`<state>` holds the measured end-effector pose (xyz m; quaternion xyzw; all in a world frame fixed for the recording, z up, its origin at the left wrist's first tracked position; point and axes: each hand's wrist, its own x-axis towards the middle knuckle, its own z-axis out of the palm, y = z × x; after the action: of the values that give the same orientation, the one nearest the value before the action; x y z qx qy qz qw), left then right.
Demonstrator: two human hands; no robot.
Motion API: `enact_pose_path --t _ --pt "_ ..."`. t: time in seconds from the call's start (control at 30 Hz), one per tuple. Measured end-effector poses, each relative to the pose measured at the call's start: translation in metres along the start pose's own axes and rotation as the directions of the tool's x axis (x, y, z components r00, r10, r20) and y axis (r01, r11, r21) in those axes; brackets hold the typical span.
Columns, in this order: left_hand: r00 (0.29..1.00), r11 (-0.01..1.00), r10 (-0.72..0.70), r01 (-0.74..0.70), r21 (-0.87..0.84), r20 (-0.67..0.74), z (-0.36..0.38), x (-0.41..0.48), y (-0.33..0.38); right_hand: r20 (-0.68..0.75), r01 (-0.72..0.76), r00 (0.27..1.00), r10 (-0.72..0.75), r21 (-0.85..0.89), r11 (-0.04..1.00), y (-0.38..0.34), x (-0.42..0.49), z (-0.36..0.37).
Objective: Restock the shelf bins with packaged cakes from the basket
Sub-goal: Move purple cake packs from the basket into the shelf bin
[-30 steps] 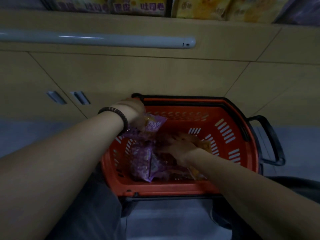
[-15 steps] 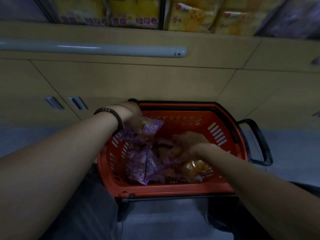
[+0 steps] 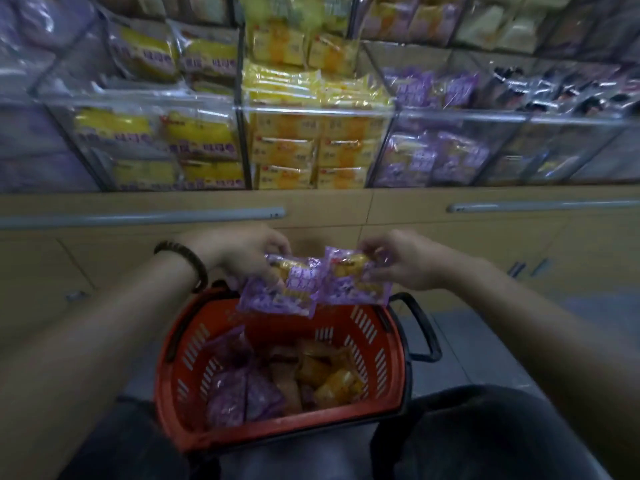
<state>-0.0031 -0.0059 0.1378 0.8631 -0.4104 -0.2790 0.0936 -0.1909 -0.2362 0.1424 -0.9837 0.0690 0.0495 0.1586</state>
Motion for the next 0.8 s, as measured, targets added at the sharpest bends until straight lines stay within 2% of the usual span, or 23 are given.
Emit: enact_pose_path --t 0.1,0.27,0.43,0.53,0.6,0.67,0.73,0.8 --pt "0.989 0.983 0.101 -0.083 0.163 -0.105 -0.049 -0.02 0.045 -0.153 0.049 0.986 -0.066 -0.114 0.992 -0.001 -0.025 -0.052" --pt "0.91 0.947 0.274 -0.197 0.255 -0.312 -0.14 -0.045 0.112 -0.37 0.058 0.917 -0.147 -0.241 0.969 0.012 -0.045 -0.141" --pt "0.794 0.931 0.361 -0.335 0.143 -0.49 -0.215 -0.031 0.157 -0.58 -0.012 0.792 -0.192 -0.33 0.944 0.029 -0.045 -0.219" --pt "0.664 0.894 0.405 -0.433 0.118 -0.629 -0.235 0.003 0.17 -0.629 -0.073 0.764 -0.144 -0.306 0.949 0.049 -0.032 -0.251" --pt "0.544 0.863 0.399 -0.494 0.102 -0.738 -0.237 0.037 0.17 -0.655 -0.102 0.747 -0.11 -0.277 0.955 0.066 -0.018 -0.265" --pt "0.454 0.833 0.319 -0.554 0.017 -0.832 -0.229 0.077 0.159 -0.686 -0.148 0.724 -0.067 -0.249 0.957 0.083 0.0 -0.271" --pt "0.445 0.755 0.202 -0.638 -0.151 -0.872 -0.215 0.115 0.15 -0.691 -0.198 0.723 -0.011 -0.221 0.955 0.102 0.017 -0.273" --pt "0.443 0.7 0.107 -0.67 -0.249 -0.89 -0.202 0.139 0.146 -0.684 -0.241 0.728 0.036 -0.207 0.948 0.118 0.035 -0.272"
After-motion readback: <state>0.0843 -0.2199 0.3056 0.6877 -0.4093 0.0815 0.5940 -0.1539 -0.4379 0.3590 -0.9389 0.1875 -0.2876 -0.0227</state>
